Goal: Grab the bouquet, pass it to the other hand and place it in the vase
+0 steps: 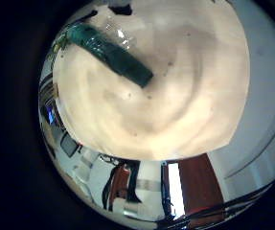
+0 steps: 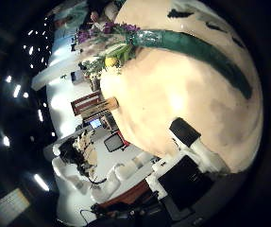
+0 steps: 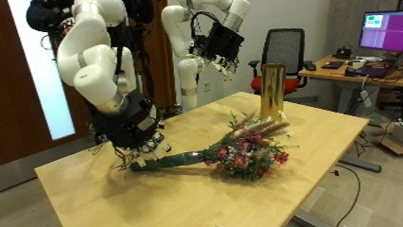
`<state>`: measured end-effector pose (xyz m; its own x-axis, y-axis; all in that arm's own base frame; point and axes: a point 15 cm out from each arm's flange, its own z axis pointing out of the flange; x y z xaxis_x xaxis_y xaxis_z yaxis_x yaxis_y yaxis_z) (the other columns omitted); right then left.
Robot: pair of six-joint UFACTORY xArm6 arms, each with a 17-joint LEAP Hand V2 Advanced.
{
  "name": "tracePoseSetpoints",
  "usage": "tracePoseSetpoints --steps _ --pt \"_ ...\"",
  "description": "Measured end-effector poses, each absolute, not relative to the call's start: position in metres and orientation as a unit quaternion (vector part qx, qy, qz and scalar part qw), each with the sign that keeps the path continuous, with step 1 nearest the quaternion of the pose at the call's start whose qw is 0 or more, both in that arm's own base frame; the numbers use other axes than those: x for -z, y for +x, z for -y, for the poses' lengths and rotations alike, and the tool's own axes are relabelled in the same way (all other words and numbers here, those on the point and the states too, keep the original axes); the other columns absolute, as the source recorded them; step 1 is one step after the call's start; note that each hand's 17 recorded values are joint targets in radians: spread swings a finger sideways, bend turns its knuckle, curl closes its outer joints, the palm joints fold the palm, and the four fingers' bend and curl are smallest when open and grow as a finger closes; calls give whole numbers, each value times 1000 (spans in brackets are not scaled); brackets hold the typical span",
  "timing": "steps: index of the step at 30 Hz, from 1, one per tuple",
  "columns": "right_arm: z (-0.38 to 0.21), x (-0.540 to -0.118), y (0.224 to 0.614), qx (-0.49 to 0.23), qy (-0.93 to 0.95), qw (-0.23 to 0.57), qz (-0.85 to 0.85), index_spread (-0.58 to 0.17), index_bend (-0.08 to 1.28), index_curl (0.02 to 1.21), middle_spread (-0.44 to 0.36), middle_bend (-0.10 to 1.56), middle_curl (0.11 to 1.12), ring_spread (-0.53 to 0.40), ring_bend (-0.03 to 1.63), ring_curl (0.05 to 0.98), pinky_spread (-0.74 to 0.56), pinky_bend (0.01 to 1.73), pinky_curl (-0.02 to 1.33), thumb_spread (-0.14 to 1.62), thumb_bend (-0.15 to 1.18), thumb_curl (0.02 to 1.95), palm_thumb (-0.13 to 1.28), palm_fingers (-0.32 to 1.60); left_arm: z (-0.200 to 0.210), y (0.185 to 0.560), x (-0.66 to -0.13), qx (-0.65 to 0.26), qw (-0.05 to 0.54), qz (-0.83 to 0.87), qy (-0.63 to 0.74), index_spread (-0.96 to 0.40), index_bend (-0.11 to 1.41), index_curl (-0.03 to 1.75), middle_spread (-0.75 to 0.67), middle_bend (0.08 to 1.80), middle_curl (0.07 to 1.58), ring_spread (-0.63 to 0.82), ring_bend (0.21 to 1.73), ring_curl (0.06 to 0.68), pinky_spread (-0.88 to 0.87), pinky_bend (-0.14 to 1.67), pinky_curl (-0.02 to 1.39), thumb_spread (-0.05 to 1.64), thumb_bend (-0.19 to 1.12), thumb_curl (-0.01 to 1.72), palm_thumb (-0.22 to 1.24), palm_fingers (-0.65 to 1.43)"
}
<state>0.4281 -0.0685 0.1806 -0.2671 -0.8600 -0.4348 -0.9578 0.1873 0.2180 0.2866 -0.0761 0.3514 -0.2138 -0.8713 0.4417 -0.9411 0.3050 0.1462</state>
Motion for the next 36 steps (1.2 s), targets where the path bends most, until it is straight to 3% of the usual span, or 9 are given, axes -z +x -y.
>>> tracePoseSetpoints --steps 10,21,27,29,32,33,34,36 --pt "63 -141 439 -212 -586 103 -775 -142 181 395 84 377 346 83 512 230 216 305 337 945 -25 486 845 219 78 287 -351 -75 228 775 585 181 164 306 414 213 323 576 432 209 556 195 302 863 -32 307 184 92" --pt "55 -124 436 -231 -583 84 -775 -122 166 353 94 350 351 66 517 231 195 258 311 942 -25 482 846 296 80 290 -351 -73 230 776 583 181 163 307 410 214 325 576 434 211 557 193 297 869 -32 302 191 93" --pt "53 -123 434 -230 -588 73 -772 -164 211 368 19 489 403 -82 646 258 86 191 267 931 -23 486 858 589 81 291 -352 -72 230 776 582 181 164 308 410 214 324 576 431 209 561 194 297 870 -32 301 191 91" --pt "54 -123 431 -232 -589 66 -771 -203 209 370 -27 517 417 -148 745 277 -38 288 269 921 -22 490 868 865 82 292 -352 -72 231 776 583 181 164 307 409 213 324 576 431 210 561 196 299 870 -32 300 191 92" --pt "56 -127 435 -227 -592 65 -770 -241 208 392 -72 529 431 -202 774 296 -168 387 286 905 -26 494 871 968 83 293 -354 -72 229 777 582 181 164 306 408 213 323 576 432 209 562 195 301 871 -32 300 193 92" --pt "56 -128 435 -227 -593 65 -770 -269 231 414 -110 545 446 -235 796 312 -272 472 307 881 -27 499 873 1108 83 294 -354 -73 228 777 582 181 165 307 408 213 323 576 432 210 562 193 300 872 -32 301 193 91" --pt "56 -128 435 -229 -592 65 -770 -308 358 478 -172 634 488 -272 867 356 -446 671 367 821 -32 510 871 1344 83 294 -354 -73 228 777 582 181 164 306 408 216 324 577 429 209 562 195 299 872 -32 301 193 88" --pt "55 -132 432 -238 -592 63 -768 -326 493 537 -188 751 531 -279 940 390 -515 729 392 780 -30 521 881 1426 84 294 -354 -71 230 776 583 181 166 307 411 216 324 578 427 208 563 195 299 872 -32 301 193 89"
